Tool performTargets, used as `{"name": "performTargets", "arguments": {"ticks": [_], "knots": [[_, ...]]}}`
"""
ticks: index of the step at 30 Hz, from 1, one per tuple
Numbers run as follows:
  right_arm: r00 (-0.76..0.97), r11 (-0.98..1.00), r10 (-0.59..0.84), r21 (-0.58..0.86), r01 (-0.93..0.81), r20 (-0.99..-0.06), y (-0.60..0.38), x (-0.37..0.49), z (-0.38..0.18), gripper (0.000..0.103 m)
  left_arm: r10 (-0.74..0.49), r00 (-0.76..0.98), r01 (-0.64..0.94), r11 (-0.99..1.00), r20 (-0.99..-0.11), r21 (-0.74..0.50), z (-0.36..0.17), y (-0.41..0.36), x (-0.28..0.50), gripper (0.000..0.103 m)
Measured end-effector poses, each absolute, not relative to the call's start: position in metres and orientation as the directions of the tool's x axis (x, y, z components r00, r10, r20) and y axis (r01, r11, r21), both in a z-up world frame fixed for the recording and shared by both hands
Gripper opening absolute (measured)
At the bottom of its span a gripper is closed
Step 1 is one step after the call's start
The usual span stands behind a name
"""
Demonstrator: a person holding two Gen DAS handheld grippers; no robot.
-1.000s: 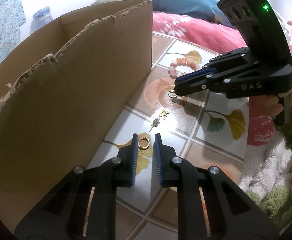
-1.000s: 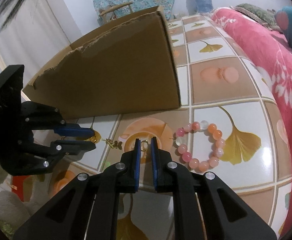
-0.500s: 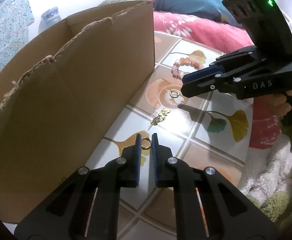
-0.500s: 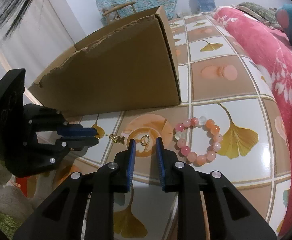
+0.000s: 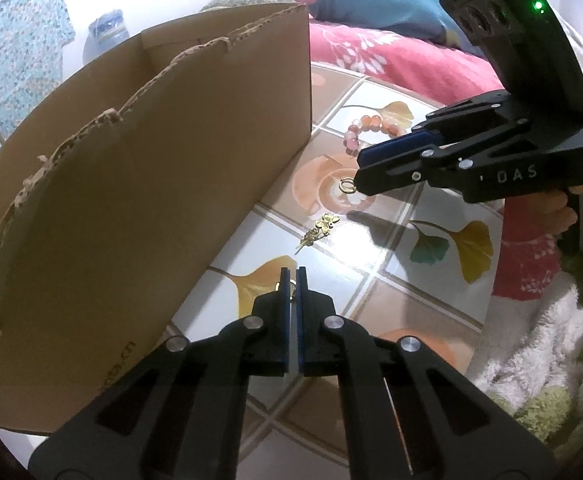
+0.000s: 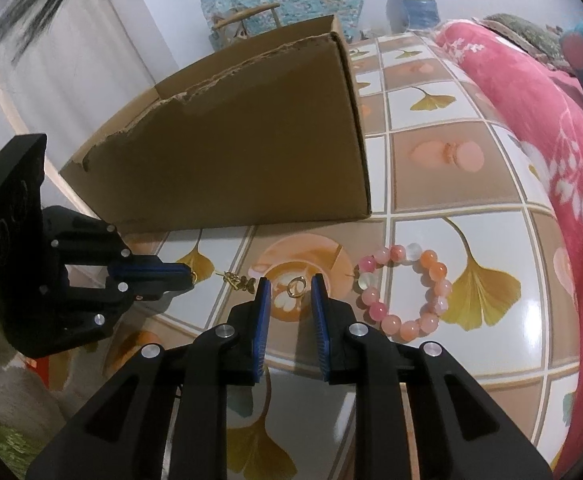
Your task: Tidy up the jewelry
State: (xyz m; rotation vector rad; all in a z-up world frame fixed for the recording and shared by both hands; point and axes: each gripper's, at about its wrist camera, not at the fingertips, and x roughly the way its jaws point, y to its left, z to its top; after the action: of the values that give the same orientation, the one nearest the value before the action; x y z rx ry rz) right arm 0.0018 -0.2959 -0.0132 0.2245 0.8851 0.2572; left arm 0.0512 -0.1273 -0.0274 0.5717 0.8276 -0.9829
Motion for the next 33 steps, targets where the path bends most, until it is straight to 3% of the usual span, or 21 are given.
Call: {"name": "performTargets", "arguments": {"ticks": [4, 6, 33], "knots": [[0.616, 0.955, 0.294, 0.257, -0.151, -0.731, -0.290, 0.001, -0.009, 0.033, -0.498, 0.296, 0.889, 0.455, -0.815, 0.045, -0.023, -0.124, 0.051, 0.005], [0.616, 0.956, 0.291, 0.249, -0.157, -0.732, -0.288, 0.001, -0.009, 0.033, -0.498, 0.301, 0.886, 0.462, -0.813, 0.044, -0.022, -0.122, 0.052, 0.011], [0.623, 0.951, 0.301, 0.278, -0.138, -0.722, -0.293, 0.000, -0.013, 0.033, -0.506, 0.227, 0.922, 0.388, -0.832, 0.016, -0.033, -0.124, 0.063, 0.010]]}}
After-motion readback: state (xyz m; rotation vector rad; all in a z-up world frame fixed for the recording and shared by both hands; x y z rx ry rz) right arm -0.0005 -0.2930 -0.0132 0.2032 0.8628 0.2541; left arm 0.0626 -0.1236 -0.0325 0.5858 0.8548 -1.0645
